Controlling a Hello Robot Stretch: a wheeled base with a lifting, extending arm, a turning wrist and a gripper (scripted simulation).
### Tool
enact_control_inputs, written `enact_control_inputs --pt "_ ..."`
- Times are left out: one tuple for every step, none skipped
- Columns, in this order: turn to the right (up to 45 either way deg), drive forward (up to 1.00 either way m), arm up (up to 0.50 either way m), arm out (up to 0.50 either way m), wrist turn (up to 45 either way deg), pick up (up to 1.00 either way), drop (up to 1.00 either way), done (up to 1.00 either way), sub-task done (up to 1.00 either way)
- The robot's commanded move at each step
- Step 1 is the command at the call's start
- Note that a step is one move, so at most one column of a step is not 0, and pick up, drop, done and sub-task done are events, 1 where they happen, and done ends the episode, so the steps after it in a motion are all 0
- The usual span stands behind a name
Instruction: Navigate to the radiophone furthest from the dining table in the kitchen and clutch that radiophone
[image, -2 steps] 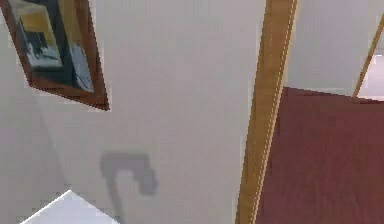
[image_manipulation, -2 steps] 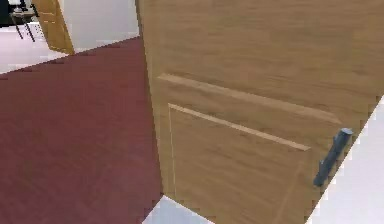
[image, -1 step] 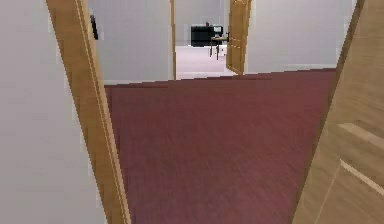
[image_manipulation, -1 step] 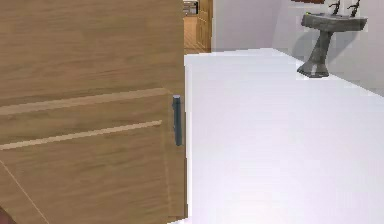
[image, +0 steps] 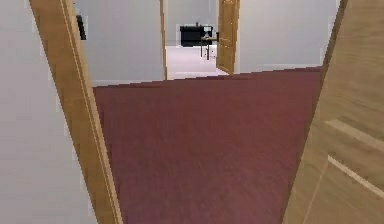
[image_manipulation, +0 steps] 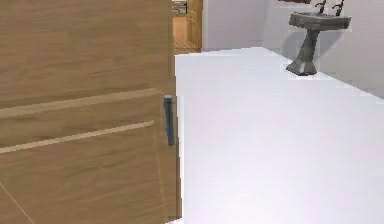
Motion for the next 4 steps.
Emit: enact_control_inputs --pt "6.0 0.00 0.00 0.00 0.0 0.00 0.00 0.00 0.00" --pt "0.0 0.65 0.00 0.00 0.0 0.00 0.00 0.00 0.00" --pt "-18.0 0.00 0.00 0.00 0.0 0.00 0.00 0.00 0.00" --pt "0.0 0.15 0.00 0.00 0.0 0.00 0.00 0.00 0.00"
